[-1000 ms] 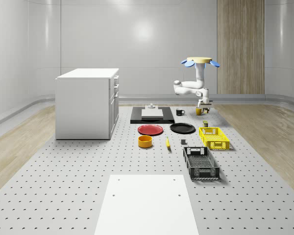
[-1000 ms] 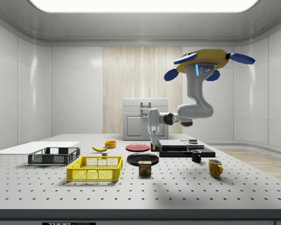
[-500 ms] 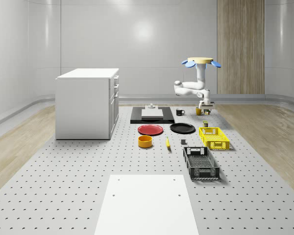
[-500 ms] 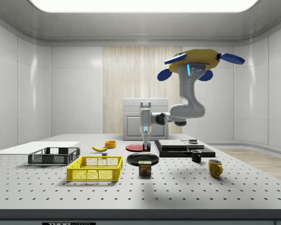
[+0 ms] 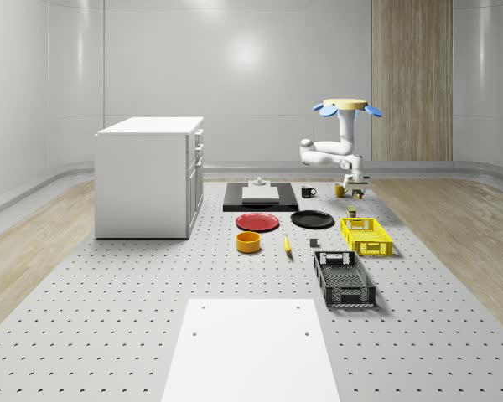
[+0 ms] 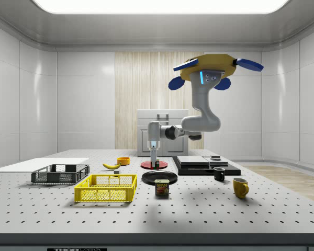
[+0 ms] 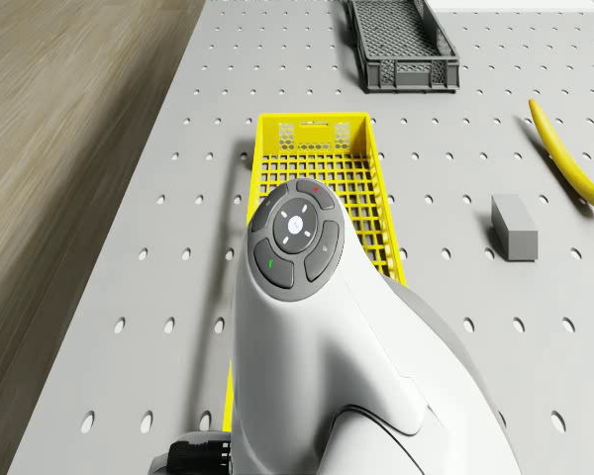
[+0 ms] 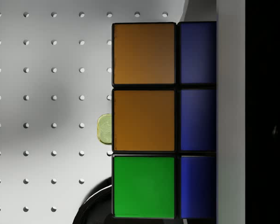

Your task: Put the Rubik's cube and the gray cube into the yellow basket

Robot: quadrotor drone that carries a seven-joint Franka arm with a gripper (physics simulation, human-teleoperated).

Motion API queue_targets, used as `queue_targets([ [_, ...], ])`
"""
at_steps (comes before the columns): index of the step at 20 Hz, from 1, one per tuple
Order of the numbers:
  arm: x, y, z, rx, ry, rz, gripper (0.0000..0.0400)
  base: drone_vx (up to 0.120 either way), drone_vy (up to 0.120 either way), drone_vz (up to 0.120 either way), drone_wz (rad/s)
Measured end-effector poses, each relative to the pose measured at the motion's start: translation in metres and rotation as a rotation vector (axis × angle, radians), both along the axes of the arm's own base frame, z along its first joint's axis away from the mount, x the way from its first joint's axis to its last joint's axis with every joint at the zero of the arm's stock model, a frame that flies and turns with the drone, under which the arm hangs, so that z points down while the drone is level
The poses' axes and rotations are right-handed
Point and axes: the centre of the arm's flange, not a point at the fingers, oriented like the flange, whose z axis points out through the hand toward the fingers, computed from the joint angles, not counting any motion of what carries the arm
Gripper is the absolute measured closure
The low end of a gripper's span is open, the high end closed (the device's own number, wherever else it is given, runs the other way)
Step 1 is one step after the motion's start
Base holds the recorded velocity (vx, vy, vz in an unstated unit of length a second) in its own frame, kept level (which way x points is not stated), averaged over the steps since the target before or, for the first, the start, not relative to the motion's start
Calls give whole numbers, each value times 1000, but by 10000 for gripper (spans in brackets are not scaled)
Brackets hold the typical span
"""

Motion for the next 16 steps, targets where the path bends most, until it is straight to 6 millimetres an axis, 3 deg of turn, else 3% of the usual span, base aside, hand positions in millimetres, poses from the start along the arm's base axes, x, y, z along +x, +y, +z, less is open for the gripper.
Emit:
queue_targets([
  [6, 0, 0, 0, 0, 0, 0, 75, 120, -27, -7, 0],
  [14, 0, 0, 0, 0, 0, 0, 75, 120, 0, -120, 0],
  [16, 0, 0, 0, 0, 0, 0, 75, 120, 0, -40, 0],
])
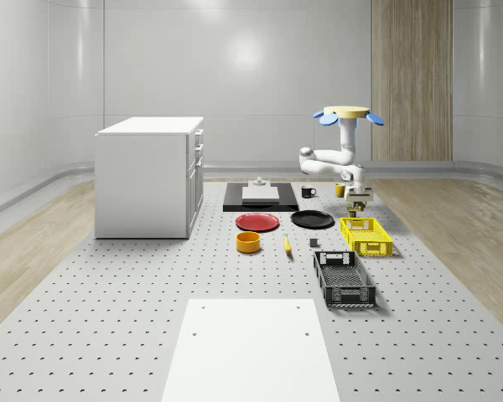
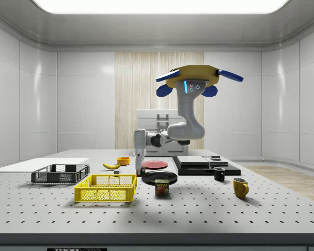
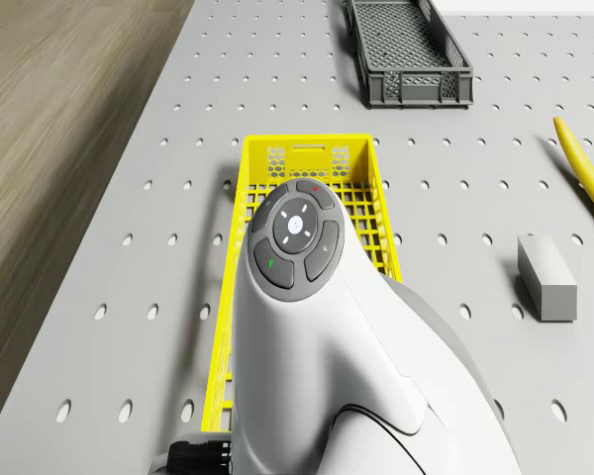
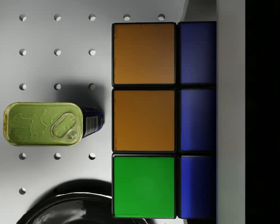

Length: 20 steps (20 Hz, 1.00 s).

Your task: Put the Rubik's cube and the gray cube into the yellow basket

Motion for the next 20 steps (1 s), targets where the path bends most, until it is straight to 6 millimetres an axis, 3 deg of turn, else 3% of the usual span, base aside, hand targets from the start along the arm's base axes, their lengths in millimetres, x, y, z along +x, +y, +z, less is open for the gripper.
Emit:
queue_targets([
  [3, 0, 0, 0, 0, 0, 0, 75, 120, -67, 0, 0],
  [20, 0, 0, 0, 0, 0, 0, 75, 120, 0, 0, 0],
])
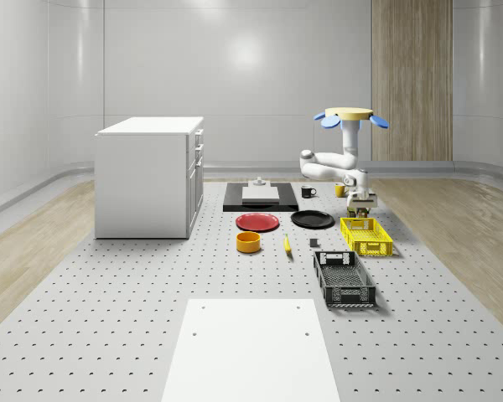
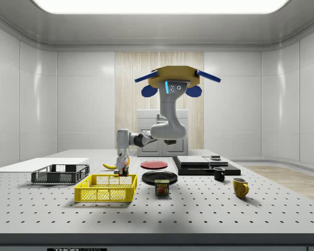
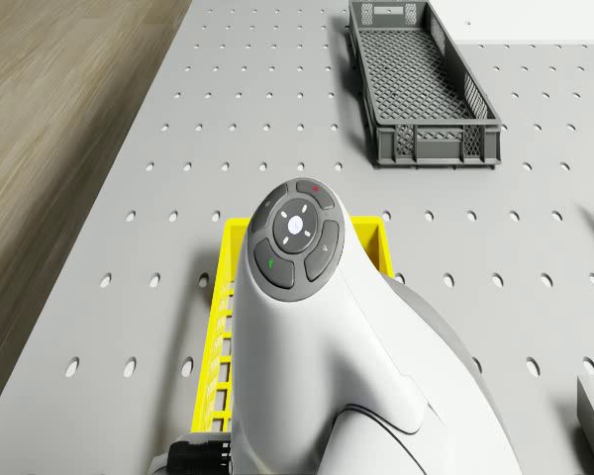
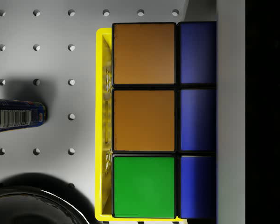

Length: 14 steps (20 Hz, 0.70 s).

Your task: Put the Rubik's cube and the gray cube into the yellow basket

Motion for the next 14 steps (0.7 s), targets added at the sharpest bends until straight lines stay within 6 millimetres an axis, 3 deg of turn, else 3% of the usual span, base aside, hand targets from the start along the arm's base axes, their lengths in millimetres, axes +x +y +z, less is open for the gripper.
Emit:
queue_targets([
  [5, 0, 0, 9, 0, 0, 0, 75, 16, 0, 0, 0],
  [14, 0, 0, 49, 0, 0, 0, 75, 0, 0, 0, 0],
])
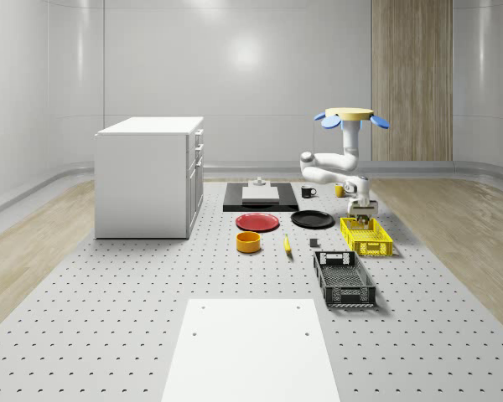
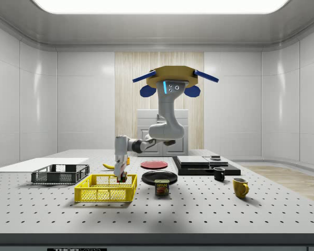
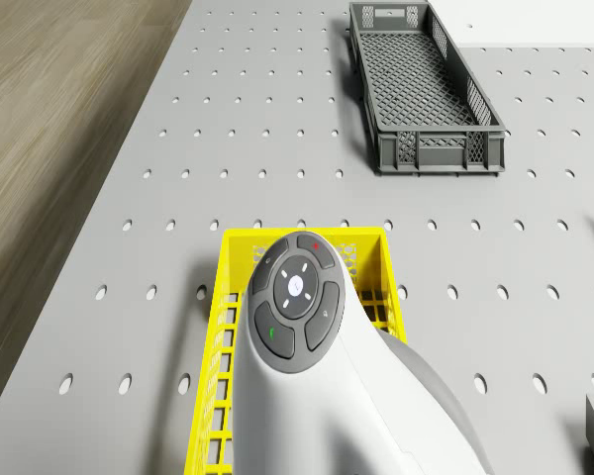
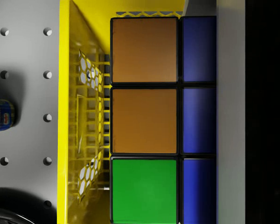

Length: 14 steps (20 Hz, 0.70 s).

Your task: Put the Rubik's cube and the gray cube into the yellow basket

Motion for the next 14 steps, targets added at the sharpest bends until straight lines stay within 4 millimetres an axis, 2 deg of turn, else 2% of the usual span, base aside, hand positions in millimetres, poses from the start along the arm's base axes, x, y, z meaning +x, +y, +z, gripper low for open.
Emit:
queue_targets([
  [12, 0, 0, 53, 0, 0, 0, 75, 0, 0, 0, 0],
  [14, 0, 0, 58, 0, 0, 0, 54, 0, 0, 0, 0],
])
